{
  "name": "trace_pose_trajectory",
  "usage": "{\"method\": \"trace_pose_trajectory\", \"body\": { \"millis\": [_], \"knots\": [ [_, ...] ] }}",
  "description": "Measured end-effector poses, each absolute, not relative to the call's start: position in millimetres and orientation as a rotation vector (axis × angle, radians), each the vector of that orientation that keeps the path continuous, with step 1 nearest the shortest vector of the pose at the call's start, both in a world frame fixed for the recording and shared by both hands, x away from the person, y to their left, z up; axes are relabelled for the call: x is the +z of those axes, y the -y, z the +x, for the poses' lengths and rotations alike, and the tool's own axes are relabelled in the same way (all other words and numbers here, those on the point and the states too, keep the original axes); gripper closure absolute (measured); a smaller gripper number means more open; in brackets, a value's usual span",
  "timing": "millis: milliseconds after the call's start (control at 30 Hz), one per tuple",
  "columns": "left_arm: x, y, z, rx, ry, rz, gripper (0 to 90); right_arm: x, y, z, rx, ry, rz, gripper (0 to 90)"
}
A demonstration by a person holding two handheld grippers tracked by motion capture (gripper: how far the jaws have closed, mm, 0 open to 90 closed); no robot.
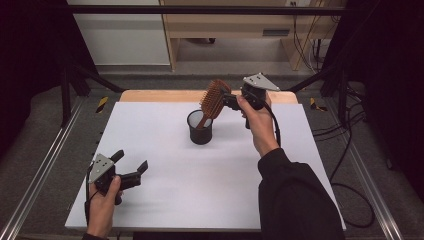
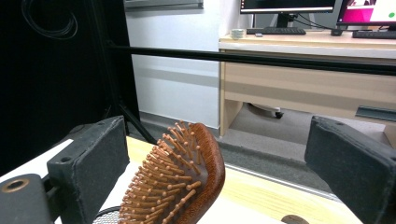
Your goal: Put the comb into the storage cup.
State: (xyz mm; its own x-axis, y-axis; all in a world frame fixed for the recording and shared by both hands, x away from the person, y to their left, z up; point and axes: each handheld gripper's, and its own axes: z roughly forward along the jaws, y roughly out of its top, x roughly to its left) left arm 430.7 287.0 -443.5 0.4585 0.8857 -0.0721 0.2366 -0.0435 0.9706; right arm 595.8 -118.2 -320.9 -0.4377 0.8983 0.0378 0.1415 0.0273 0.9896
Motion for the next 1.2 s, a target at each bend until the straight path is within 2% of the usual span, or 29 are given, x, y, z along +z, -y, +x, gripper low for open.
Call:
{"method": "trace_pose_trajectory", "body": {
  "millis": [1200],
  "knots": [
    [-441, -303, 430, 0.741, -1.033, 1.516, 2.7, -306, 167, 562, 1.49, -1.595, 1.044, 6.2]
  ]
}}
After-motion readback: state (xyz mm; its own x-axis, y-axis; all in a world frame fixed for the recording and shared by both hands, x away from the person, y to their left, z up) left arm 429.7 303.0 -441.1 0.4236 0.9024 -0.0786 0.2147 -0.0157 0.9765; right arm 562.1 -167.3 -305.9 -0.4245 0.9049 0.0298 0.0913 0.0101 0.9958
